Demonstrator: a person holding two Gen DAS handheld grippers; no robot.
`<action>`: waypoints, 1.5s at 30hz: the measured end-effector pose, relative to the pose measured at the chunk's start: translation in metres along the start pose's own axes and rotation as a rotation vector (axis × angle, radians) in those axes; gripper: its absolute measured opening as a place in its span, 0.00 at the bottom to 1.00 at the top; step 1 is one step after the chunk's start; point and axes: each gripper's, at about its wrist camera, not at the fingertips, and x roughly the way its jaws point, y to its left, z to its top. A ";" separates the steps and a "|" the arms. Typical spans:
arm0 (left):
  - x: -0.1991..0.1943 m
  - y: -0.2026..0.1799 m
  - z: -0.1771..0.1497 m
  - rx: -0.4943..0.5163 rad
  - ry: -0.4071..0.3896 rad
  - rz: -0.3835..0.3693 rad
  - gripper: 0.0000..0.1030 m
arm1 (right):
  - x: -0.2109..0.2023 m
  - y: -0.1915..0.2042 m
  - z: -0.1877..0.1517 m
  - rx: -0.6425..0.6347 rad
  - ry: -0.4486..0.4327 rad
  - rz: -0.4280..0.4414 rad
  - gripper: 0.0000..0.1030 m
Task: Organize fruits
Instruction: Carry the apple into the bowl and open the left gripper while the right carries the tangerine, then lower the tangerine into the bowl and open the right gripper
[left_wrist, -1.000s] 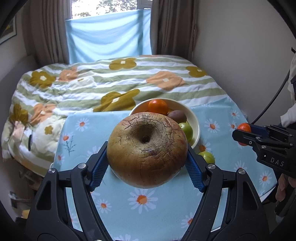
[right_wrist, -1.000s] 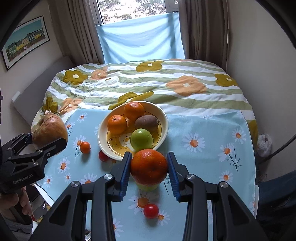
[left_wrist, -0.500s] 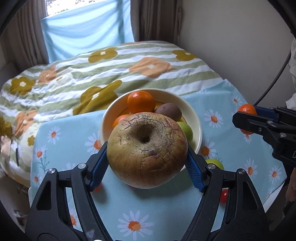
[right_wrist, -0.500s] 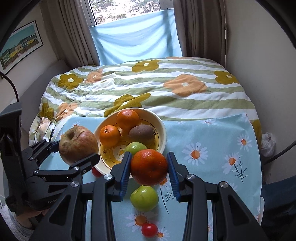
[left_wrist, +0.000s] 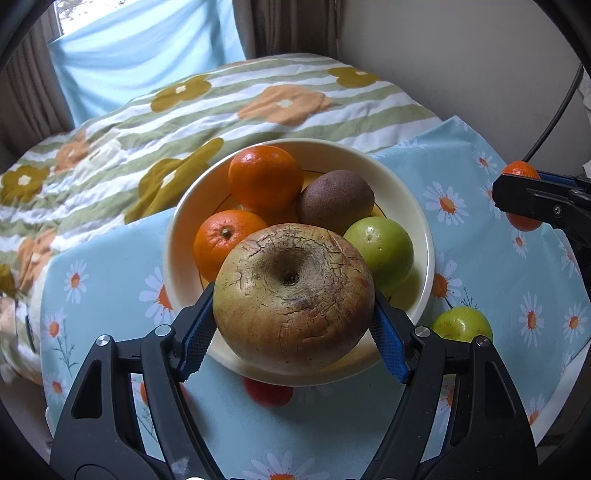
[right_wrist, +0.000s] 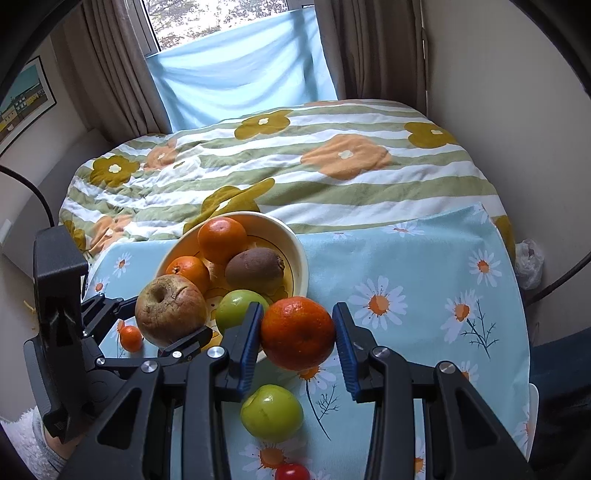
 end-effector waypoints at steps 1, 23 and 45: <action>0.002 0.001 0.000 -0.002 0.006 -0.003 0.79 | 0.001 0.000 0.001 0.002 0.001 0.000 0.35; -0.066 0.051 -0.014 -0.134 -0.074 0.065 1.00 | 0.012 0.024 0.019 -0.061 -0.007 0.062 0.35; -0.083 0.087 -0.053 -0.268 -0.055 0.108 1.00 | 0.071 0.021 0.028 -0.087 0.065 0.079 0.35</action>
